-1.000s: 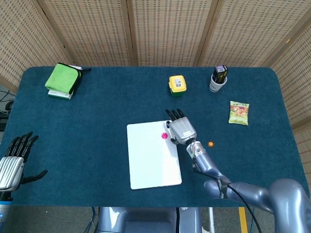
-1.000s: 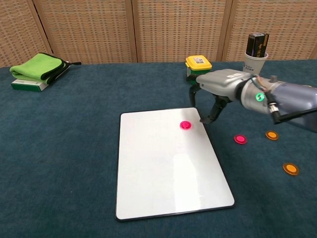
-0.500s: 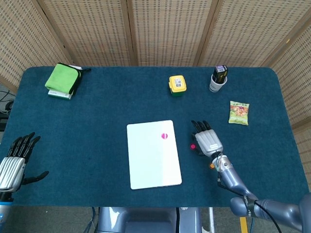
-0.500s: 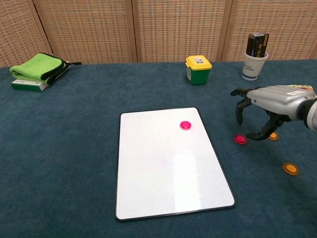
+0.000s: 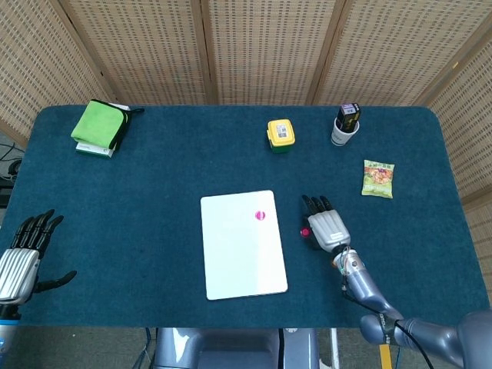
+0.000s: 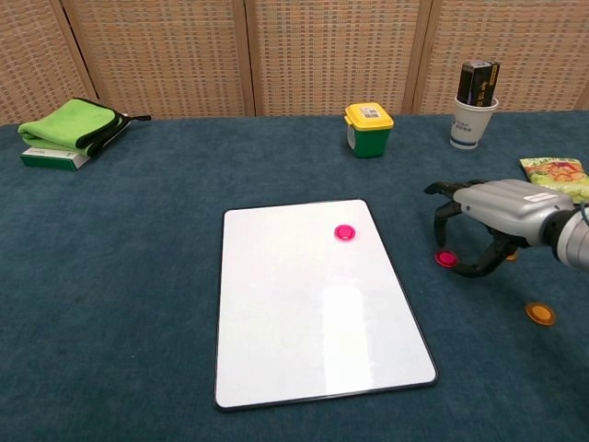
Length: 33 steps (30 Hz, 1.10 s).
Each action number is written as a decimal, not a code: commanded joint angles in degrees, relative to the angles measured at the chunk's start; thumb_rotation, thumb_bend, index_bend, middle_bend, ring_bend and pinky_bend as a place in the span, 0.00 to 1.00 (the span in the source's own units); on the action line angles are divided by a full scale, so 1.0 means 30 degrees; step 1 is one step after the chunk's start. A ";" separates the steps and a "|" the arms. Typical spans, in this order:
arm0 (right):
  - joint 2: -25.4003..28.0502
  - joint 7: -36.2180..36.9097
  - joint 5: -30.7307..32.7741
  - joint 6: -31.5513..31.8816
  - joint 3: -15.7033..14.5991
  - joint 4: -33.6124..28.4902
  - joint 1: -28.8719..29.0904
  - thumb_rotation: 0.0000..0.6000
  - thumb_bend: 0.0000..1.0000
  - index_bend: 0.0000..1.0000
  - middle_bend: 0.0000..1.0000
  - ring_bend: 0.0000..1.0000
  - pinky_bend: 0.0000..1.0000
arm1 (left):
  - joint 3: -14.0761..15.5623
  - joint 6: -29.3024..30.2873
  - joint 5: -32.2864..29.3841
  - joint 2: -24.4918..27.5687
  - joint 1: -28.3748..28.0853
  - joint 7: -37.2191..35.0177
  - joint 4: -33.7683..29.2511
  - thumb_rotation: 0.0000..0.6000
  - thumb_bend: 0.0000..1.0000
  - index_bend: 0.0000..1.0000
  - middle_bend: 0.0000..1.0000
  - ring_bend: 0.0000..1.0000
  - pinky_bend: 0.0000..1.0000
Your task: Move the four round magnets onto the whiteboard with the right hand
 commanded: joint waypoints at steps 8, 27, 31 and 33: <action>-0.0328 -0.0153 0.0005 -0.0532 0.0318 0.0452 -0.0044 1.00 0.36 0.42 0.00 0.00 0.00 | -0.0010 -0.0045 -0.0046 0.0003 -0.0020 0.0037 -0.0021 1.00 0.00 0.00 0.00 0.00 0.00; -0.0082 -0.0548 0.0246 -0.0925 0.0791 -0.0164 -0.0071 1.00 0.40 0.53 0.00 0.00 0.00 | -0.0022 -0.0071 -0.0100 0.0015 -0.0030 0.0048 -0.0072 1.00 0.00 0.00 0.00 0.00 0.00; 0.0260 -0.0739 -0.0221 -0.0968 0.1591 -0.1826 0.0671 1.00 0.40 0.53 0.00 0.00 0.00 | -0.0016 -0.0101 -0.0085 0.0004 -0.0051 0.0105 -0.0088 1.00 0.00 0.00 0.00 0.00 0.00; 0.0269 -0.1597 0.0038 -0.1097 0.1987 -0.2539 0.1217 1.00 0.40 0.53 0.00 0.00 0.00 | -0.0017 -0.0127 -0.0107 0.0002 -0.0058 0.0137 -0.0107 1.00 0.00 0.00 0.00 0.00 0.00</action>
